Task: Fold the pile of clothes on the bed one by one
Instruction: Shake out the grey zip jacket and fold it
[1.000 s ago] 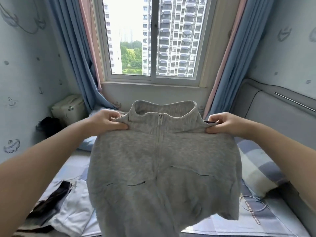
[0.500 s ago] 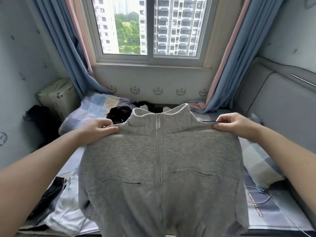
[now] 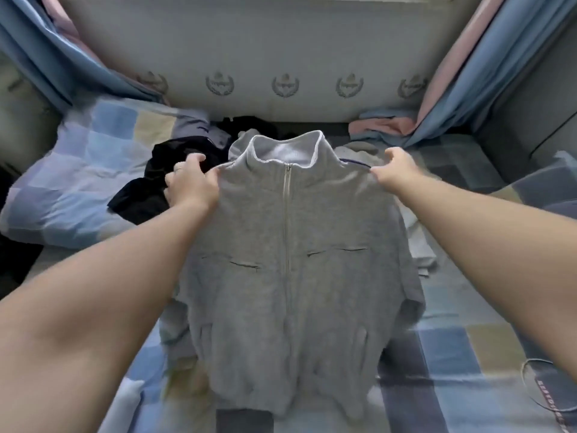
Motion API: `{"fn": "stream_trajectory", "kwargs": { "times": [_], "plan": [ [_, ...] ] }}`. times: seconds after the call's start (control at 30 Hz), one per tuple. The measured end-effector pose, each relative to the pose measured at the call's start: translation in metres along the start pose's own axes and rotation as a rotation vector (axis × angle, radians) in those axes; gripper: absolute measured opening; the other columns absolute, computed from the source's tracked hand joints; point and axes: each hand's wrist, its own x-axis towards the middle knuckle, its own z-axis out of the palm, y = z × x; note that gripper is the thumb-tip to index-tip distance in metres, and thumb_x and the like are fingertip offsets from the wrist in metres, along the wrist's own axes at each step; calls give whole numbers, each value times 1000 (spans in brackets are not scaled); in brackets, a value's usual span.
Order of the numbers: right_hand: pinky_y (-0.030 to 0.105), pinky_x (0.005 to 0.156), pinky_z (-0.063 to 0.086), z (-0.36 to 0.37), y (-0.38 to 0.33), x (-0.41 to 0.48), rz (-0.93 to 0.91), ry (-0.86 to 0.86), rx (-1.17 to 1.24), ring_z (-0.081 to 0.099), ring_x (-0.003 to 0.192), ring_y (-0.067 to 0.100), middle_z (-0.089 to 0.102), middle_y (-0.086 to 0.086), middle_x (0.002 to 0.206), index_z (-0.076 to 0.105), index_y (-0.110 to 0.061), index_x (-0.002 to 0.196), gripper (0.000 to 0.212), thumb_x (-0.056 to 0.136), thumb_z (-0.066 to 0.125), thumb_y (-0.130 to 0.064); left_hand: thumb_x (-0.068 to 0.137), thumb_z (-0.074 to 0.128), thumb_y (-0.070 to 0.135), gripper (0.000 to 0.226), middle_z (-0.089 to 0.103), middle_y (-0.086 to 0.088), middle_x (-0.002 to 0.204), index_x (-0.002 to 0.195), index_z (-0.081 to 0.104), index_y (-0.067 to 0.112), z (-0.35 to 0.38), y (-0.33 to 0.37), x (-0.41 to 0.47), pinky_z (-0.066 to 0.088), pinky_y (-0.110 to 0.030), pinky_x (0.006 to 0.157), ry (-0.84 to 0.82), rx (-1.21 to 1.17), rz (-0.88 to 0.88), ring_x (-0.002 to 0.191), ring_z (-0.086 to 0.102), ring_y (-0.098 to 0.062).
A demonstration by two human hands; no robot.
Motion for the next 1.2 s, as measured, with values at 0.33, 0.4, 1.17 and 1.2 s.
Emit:
{"fn": "stream_trajectory", "kwargs": {
  "times": [0.33, 0.4, 1.17, 1.2],
  "plan": [
    [63, 119, -3, 168, 166, -42, -49, -391, -643, -16, 154, 27, -18, -9, 167, -9, -43, 157, 84, 94, 38, -72, 98, 39, 65, 70, 2, 1, 170, 159, 13, 41, 183, -116, -115, 15, -43, 122, -553, 408, 245, 155, 1, -25],
    [62, 120, -2, 171, 193, -67, -91, -424, -677, -15, 154, 26, -18, -9, 167, -11, -42, 157, 84, 94, 37, -72, 97, 41, 65, 72, 0, 2, 170, 159, 12, 41, 190, -132, -152, 15, -44, 122, -633, 418, 234, 155, 0, -25],
    [50, 73, 49, 302, 500, -193, -598, -270, -762, 51, 108, 42, 57, 15, 120, 66, -18, 122, 55, 69, 77, -8, 76, 65, -3, 67, 50, -16, 130, 135, 48, 22, 312, -369, -305, 44, -51, 79, -404, 653, 293, 108, 49, -42],
    [46, 68, 46, 299, 503, -191, -643, -222, -755, 54, 96, 41, 58, 14, 106, 69, -16, 114, 47, 68, 77, -5, 76, 64, -5, 56, 54, -18, 118, 126, 53, 17, 311, -370, -300, 43, -49, 72, -375, 658, 338, 97, 53, -42]
  ]
}}
